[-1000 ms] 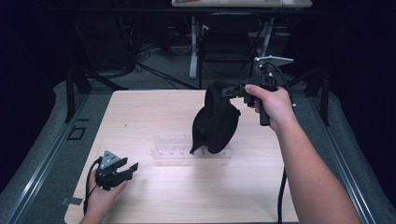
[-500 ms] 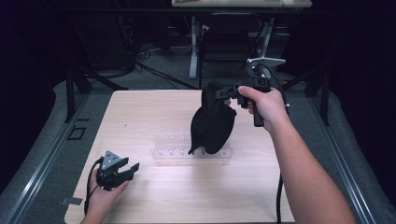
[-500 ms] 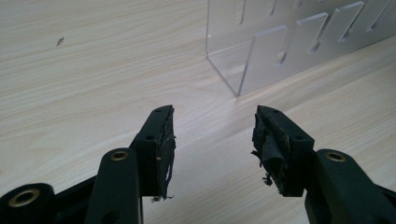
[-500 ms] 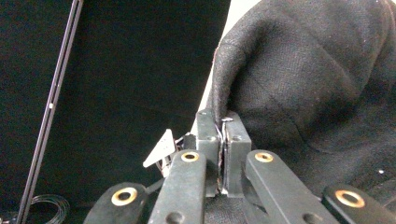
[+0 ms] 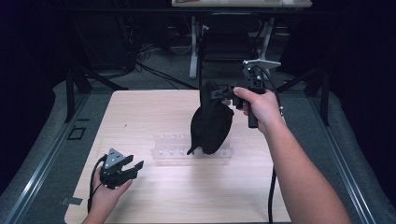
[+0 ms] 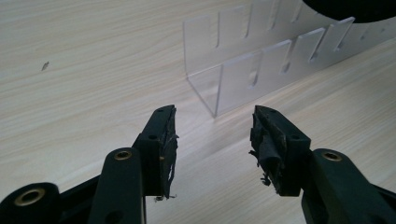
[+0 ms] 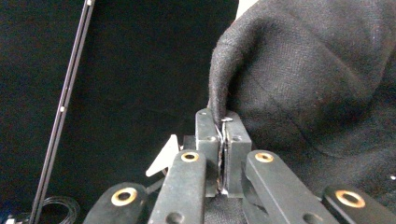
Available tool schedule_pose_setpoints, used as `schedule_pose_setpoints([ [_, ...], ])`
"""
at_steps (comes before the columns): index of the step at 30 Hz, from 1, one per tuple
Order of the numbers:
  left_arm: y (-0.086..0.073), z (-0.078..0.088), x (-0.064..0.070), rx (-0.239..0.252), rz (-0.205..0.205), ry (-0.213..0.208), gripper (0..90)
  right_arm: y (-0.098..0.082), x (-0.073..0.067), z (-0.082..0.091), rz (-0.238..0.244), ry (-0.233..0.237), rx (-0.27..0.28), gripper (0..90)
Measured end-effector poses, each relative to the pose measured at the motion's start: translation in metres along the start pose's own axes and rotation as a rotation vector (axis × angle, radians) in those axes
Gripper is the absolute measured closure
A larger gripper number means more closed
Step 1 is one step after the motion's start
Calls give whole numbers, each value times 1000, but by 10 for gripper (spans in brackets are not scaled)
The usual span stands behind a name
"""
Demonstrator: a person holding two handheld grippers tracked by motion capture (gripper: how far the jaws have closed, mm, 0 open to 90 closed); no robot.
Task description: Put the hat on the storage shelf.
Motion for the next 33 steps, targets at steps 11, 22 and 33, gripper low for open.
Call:
schedule_pose_setpoints([
  [11,31,2,29,34,-70,-59,503,-2,-7,-8,11,-4,-7,880],
  [22,71,-2,85,76,-185,-167,590,-2,-10,-14,15,3,-5,880],
  [33,90,-5,122,85,-275,-217,684,-1,-12,-17,20,6,3,879],
])
Point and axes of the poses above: each handheld gripper's, and its own axes: z roughly backward along the jaws, y roughly out of its top, x roughly to its right, the point moved 4 cm from there along -z, roughly forward along the jaws, and after that the axes turned 3 degrees about y, right-handed, at the moved point
